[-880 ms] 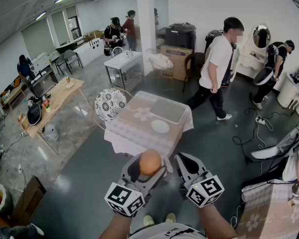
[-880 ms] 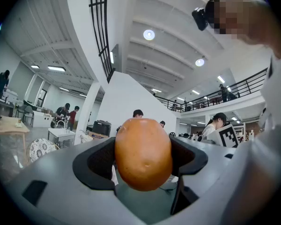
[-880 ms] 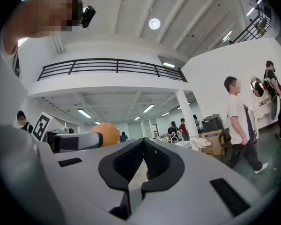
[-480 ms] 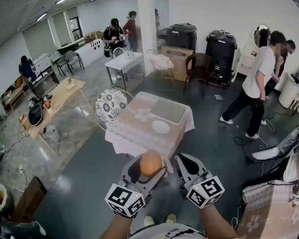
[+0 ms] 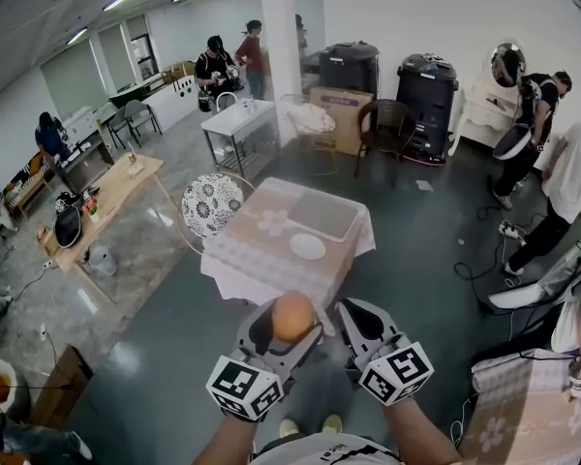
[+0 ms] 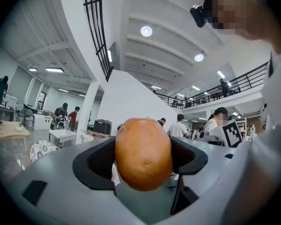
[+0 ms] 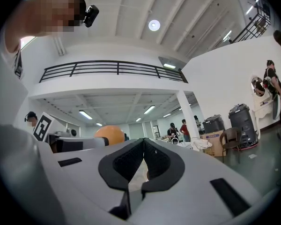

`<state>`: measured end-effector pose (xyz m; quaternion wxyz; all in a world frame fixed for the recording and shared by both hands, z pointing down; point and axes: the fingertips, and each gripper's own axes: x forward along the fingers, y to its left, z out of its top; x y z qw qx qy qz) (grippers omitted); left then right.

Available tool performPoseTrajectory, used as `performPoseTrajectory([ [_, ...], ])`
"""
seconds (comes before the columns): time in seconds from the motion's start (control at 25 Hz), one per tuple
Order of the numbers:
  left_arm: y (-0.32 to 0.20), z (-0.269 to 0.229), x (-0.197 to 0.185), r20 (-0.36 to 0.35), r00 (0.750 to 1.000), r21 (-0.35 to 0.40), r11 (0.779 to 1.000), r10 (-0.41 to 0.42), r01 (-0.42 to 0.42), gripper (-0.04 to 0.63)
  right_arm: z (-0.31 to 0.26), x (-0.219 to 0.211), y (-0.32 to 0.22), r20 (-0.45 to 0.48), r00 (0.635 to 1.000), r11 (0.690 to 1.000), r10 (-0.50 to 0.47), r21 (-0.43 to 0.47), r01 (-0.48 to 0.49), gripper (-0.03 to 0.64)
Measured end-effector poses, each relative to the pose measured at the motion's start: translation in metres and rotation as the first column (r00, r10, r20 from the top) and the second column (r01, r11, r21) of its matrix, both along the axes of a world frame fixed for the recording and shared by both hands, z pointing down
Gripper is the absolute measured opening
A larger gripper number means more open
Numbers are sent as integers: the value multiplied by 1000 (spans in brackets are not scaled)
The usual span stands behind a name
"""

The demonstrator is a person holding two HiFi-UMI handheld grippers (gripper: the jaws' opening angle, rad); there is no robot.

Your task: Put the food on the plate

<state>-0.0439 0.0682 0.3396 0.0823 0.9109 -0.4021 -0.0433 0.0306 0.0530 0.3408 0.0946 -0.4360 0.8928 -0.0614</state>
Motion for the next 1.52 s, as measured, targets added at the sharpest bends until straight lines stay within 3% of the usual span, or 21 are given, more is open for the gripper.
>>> performPoseTrajectory([
  [0.36,0,12,23,12,1000,-5,1000,-12,12,353,8,24,1,-8,1000,1000,-1,12,1,15],
  [0.84,-25,24,21,23,999,-30,999,-31,32,353,20,25,-22,-20,1000,1000,1,-10,-1,15],
  [1.52,-167,49,-21,59,998,-54,998,19,-16,353,34,-25,-160,-60,997,998,41,-51,-44,15],
])
